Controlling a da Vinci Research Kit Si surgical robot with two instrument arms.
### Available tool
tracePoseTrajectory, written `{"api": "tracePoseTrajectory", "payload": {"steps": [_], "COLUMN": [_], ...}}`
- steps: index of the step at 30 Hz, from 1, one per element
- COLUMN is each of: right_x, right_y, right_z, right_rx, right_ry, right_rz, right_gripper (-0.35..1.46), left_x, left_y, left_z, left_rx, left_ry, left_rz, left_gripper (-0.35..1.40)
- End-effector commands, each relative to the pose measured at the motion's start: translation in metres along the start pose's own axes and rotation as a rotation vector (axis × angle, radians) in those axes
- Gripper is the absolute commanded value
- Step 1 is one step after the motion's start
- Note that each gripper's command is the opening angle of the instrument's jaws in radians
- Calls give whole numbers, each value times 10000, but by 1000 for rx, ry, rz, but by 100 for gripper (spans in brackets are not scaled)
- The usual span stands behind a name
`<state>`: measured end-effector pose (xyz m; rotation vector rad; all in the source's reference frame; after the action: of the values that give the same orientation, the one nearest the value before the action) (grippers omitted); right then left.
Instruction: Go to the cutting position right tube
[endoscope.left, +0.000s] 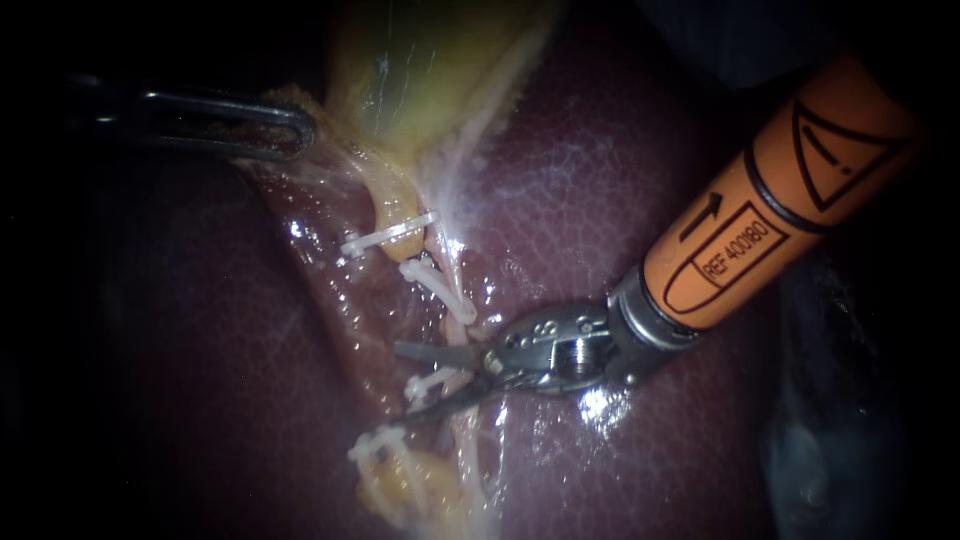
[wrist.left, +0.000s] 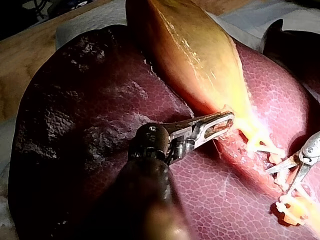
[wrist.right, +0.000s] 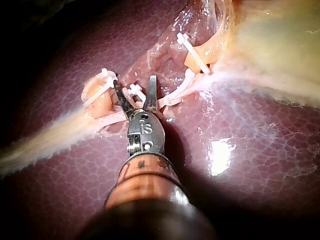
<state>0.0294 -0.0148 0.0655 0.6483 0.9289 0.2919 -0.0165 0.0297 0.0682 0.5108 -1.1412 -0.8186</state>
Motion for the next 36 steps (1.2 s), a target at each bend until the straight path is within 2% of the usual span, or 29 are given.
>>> {"api": "tracePoseTrajectory", "payload": {"steps": [1, 5, 10, 14, 19, 27, 36], "right_x": [1, 4, 11, 16, 15, 0, -9], "right_y": [-1, -5, -13, -17, -17, -2, 19], "right_z": [0, -6, -27, -51, -72, -78, -75], "right_rx": [1, 5, 18, 30, 42, 34, 32], "right_ry": [3, 3, 3, 3, 1, -49, -56], "right_rz": [0, 1, 45, 91, 157, 243, 354], "right_gripper": [129, 130, 130, 122, 112, 102, 98], "left_x": [0, 0, 0, 0, 0, 0, 1], "left_y": [0, 0, 0, 0, 1, 1, 2], "left_z": [0, 0, -1, -1, -1, -1, 0], "left_rx": [0, 1, 1, 1, 1, 1, 1], "left_ry": [0, 0, 0, 0, 0, 0, 0], "left_rz": [0, 0, 0, 1, 1, 1, 1], "left_gripper": [-35, -35, -35, -35, -35, -35, -35]}}
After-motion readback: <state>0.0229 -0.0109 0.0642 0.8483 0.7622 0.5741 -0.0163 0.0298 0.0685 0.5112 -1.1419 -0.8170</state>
